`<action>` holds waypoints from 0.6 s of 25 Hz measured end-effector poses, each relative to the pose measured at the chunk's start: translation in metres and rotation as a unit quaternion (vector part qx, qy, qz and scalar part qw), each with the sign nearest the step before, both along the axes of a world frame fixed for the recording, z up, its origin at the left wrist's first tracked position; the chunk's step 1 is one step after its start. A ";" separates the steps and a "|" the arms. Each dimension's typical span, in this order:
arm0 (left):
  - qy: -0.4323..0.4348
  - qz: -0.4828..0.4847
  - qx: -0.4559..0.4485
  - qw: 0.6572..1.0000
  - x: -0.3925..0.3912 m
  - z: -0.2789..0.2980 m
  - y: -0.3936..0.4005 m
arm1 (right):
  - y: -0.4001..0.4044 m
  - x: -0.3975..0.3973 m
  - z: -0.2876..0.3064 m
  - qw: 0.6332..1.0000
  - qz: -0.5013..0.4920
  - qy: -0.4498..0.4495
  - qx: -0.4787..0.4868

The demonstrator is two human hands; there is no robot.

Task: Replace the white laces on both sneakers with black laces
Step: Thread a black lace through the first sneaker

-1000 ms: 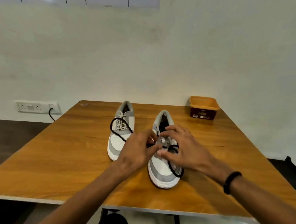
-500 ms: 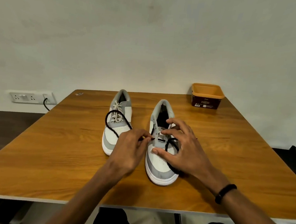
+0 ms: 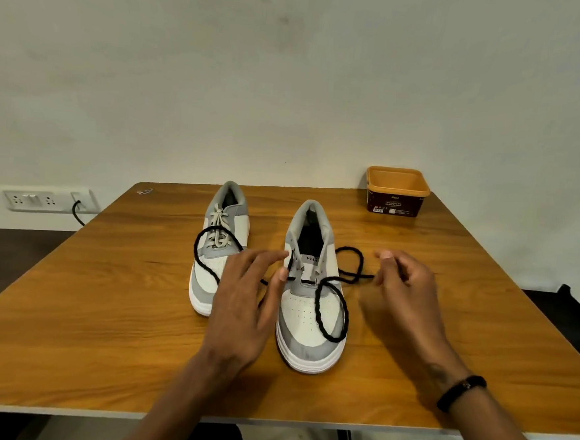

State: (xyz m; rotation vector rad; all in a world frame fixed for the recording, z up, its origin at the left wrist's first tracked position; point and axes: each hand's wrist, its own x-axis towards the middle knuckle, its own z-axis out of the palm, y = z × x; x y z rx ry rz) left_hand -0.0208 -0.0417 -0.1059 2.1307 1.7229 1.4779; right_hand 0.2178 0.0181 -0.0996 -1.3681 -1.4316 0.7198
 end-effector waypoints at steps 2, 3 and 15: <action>-0.042 -0.013 -0.010 0.999 0.018 -0.003 0.011 | -0.002 0.002 0.002 0.990 0.092 -0.044 -0.093; -0.048 -0.014 -0.015 0.999 0.023 -0.008 0.016 | -0.002 -0.002 0.004 0.983 0.126 -0.061 -0.116; -0.107 0.033 -0.064 0.992 0.020 -0.021 0.014 | 0.048 0.086 0.087 0.845 0.031 0.521 -0.112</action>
